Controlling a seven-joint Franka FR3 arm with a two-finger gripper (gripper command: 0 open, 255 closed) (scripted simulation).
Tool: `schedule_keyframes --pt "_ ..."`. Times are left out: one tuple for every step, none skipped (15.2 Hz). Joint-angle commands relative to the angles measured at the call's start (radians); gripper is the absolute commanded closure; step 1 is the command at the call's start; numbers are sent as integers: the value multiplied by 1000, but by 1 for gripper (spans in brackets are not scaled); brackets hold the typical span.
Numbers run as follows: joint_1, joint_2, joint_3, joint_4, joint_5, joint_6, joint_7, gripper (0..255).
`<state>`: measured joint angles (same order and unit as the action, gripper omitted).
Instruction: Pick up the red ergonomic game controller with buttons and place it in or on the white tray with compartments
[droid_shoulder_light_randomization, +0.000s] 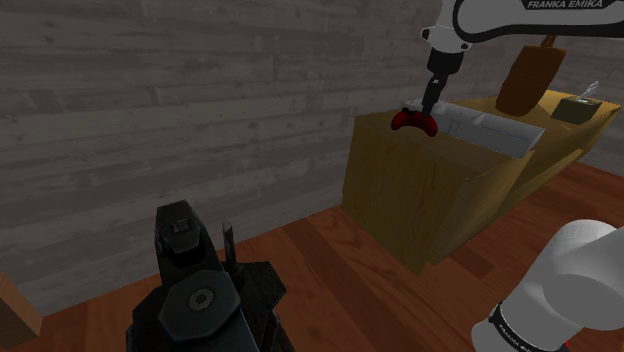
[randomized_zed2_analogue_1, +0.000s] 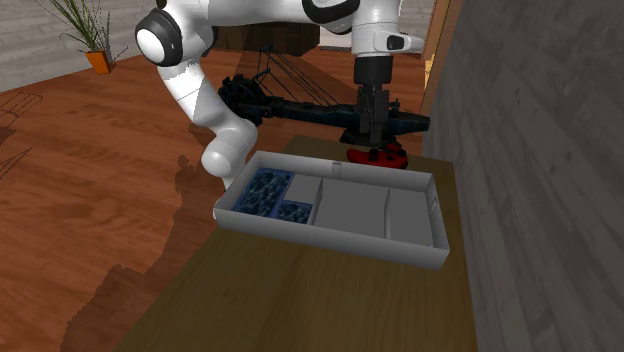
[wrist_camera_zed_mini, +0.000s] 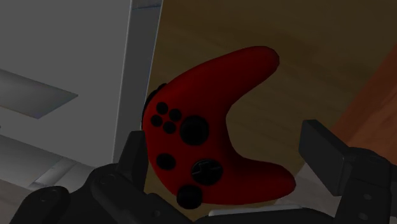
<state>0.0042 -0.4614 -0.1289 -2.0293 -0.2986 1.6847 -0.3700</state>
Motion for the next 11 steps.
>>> schedule_keyframes --pt "0 0 0 -2 0 2 0 0" --pt "0 0 0 -2 0 2 0 0" --pt "0 0 0 -2 0 2 0 0" --pt "0 0 0 -2 0 1 0 0" --pt "0 0 0 -2 0 1 0 255" --pt "0 0 0 -2 0 1 0 255" --pt "0 0 0 -2 0 1 0 255" --pt "0 0 0 -2 0 1 0 255" --pt "0 0 0 -2 0 1 0 255" --pt "0 0 0 -2 0 1 0 255" --pt "0 0 0 -2 0 1 0 255"
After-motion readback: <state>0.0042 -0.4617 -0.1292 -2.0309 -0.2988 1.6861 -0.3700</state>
